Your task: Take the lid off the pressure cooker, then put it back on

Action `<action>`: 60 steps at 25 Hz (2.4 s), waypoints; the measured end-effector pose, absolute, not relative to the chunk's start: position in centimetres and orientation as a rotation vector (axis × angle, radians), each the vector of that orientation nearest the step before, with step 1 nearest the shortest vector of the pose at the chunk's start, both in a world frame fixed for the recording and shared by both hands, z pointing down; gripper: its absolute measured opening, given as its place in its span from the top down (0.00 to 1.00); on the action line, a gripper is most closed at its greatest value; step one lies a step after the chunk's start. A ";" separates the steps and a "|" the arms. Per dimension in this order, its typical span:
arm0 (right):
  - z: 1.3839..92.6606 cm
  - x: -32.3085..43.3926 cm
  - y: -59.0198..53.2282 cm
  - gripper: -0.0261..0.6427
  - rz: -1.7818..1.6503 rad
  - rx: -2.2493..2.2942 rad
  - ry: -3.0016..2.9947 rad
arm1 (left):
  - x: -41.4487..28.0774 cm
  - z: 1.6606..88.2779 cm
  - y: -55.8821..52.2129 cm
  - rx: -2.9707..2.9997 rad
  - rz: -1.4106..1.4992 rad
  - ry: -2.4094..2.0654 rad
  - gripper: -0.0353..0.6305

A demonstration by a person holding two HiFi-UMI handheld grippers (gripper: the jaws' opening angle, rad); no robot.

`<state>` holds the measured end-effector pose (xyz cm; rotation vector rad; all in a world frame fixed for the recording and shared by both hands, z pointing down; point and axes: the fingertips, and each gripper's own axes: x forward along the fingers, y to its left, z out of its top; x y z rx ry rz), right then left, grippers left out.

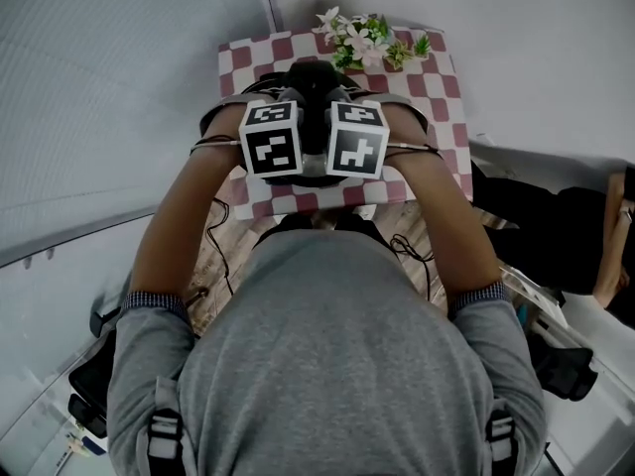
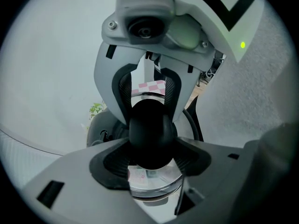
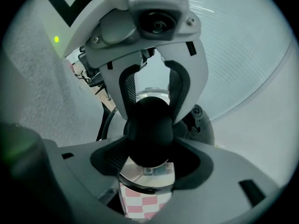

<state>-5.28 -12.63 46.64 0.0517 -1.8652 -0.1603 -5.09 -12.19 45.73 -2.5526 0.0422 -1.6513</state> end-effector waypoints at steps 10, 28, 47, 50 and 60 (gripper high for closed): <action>47.7 -9.4 -12.6 0.53 -0.072 0.097 -1.879 | -9.1 47.1 -12.5 -2.535 -1.623 -0.074 0.50; 50.7 -12.7 -12.9 0.53 0.142 0.287 -1.865 | -12.5 50.0 -12.9 -2.448 -1.565 -0.409 0.50; 52.9 -13.2 -14.1 0.53 0.236 0.306 -1.863 | -13.0 52.3 -14.1 -2.465 -1.559 -0.507 0.50; 53.1 -13.2 -14.2 0.53 0.258 0.293 -1.864 | -12.9 52.5 -14.1 -2.489 -1.559 -0.525 0.50; 53.3 -13.2 -14.2 0.52 0.260 0.208 -1.886 | -12.7 52.6 -14.3 -2.536 -1.575 -0.556 0.50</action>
